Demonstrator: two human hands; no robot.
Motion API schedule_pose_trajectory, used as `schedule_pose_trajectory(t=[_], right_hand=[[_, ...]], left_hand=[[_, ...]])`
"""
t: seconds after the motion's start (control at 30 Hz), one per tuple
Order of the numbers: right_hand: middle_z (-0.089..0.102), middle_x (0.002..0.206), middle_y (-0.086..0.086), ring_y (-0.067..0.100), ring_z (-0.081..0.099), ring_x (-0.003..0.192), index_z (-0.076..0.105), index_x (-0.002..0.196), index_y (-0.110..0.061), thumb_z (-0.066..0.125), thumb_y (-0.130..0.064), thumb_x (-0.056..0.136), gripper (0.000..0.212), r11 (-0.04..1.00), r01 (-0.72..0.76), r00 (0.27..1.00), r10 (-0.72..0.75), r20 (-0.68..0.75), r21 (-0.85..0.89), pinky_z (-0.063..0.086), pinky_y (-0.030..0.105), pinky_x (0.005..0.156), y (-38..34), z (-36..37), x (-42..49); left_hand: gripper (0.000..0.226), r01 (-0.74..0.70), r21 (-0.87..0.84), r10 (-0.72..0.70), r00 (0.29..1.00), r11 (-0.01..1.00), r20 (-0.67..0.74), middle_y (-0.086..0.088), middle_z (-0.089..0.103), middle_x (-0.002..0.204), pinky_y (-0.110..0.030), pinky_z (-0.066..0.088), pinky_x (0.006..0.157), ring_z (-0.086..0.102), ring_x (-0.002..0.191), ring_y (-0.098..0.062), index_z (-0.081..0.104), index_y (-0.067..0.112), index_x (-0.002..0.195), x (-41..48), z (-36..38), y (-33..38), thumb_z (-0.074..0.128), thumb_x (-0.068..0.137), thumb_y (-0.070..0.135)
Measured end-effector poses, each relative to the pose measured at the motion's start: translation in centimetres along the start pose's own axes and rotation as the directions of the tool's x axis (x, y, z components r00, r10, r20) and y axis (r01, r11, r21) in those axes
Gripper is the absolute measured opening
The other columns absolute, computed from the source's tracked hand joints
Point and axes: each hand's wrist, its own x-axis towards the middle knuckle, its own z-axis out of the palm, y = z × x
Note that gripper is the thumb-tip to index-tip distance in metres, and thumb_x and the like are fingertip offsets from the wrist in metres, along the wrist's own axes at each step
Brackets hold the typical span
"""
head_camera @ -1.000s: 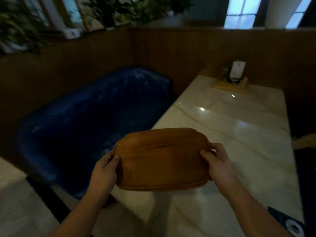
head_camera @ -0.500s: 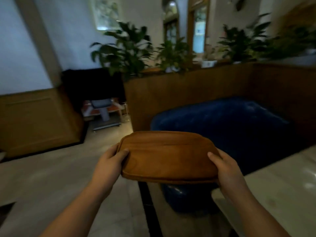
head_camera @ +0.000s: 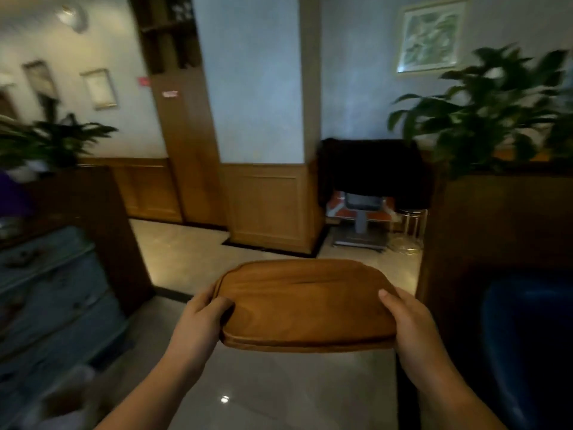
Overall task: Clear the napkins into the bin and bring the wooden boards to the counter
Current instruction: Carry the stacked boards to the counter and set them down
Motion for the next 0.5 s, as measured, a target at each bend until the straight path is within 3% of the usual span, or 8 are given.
schedule_pose_trajectory(t=[0.17, 0.23, 0.3, 0.37, 0.43, 0.5], right_hand=[[0.07, 0.099, -0.003, 0.019, 0.066, 0.094, 0.062, 0.114, -0.027, 0.049, -0.029, 0.097, 0.021, 0.997, -0.034, 0.98, 0.019, 0.199, 0.072, 0.05, 0.034, 0.077, 1.4, 9.9, 8.2], [0.072, 0.098, -0.002, 0.021, 0.068, 0.094, 0.066, 0.101, -0.027, 0.051, -0.029, 0.096, 0.016, 0.997, -0.058, 0.946, 0.04, 0.322, 0.047, 0.052, 0.038, 0.081, 1.6, 14.0, 10.8], [0.074, 0.099, 0.001, 0.024, 0.069, 0.095, 0.068, 0.098, -0.026, 0.053, -0.032, 0.095, 0.017, 0.997, -0.077, 0.9, 0.064, 0.432, 0.011, 0.053, 0.044, 0.087, 2.3, 18.6, 13.2], [0.074, 0.1, 0.003, 0.026, 0.069, 0.096, 0.07, 0.099, -0.023, 0.055, -0.034, 0.094, 0.019, 0.997, -0.075, 0.857, 0.068, 0.51, -0.007, 0.053, 0.048, 0.091, 2.9, 22.7, 14.5], [0.073, 0.104, 0.006, 0.027, 0.068, 0.098, 0.069, 0.102, -0.025, 0.056, -0.038, 0.092, 0.02, 0.998, -0.054, 0.793, 0.059, 0.606, -0.027, 0.053, 0.051, 0.091, 3.9, 27.5, 15.1], [0.072, 0.1, 0.006, 0.027, 0.068, 0.093, 0.067, 0.106, -0.023, 0.055, -0.04, 0.092, 0.025, 0.999, -0.01, 0.727, 0.041, 0.686, -0.049, 0.056, 0.045, 0.081, 4.6, 32.3, 15.4]], left_hand=[[0.021, 0.043, 0.015, -0.039, 0.975, 0.999, -0.219, -0.014, 0.069, 0.096, -0.041, 0.056, 0.069, 0.068, 0.077, -0.026, 0.064, 0.032, 0.099, 4.9, -6.0, -0.9, 0.05, 0.091, 0.018], [0.022, 0.049, 0.012, -0.041, 0.933, 0.999, -0.359, -0.009, 0.068, 0.086, -0.025, 0.053, 0.05, 0.066, 0.06, -0.017, 0.06, 0.027, 0.106, 6.5, -8.1, -1.4, 0.047, 0.093, 0.016], [0.021, 0.036, 0.028, -0.018, 0.878, 0.999, -0.479, -0.002, 0.063, 0.079, -0.018, 0.046, 0.04, 0.06, 0.057, -0.015, 0.056, 0.025, 0.108, 7.7, -10.6, -1.6, 0.044, 0.095, 0.015], [0.022, 0.056, 0.034, -0.027, 0.826, 0.998, -0.563, 0.003, 0.06, 0.081, -0.022, 0.051, 0.049, 0.059, 0.068, -0.014, 0.056, 0.025, 0.111, 8.5, -13.3, -2.0, 0.043, 0.095, 0.017], [0.022, 0.084, 0.034, -0.043, 0.765, 0.996, -0.643, 0.003, 0.063, 0.083, -0.036, 0.053, 0.068, 0.062, 0.076, -0.019, 0.058, 0.024, 0.11, 9.0, -16.7, -2.7, 0.044, 0.095, 0.019], [0.021, 0.093, 0.014, -0.055, 0.699, 0.996, -0.713, 0.0, 0.065, 0.084, -0.041, 0.052, 0.069, 0.063, 0.079, -0.022, 0.061, 0.025, 0.108, 9.4, -20.1, -3.4, 0.045, 0.094, 0.022]])
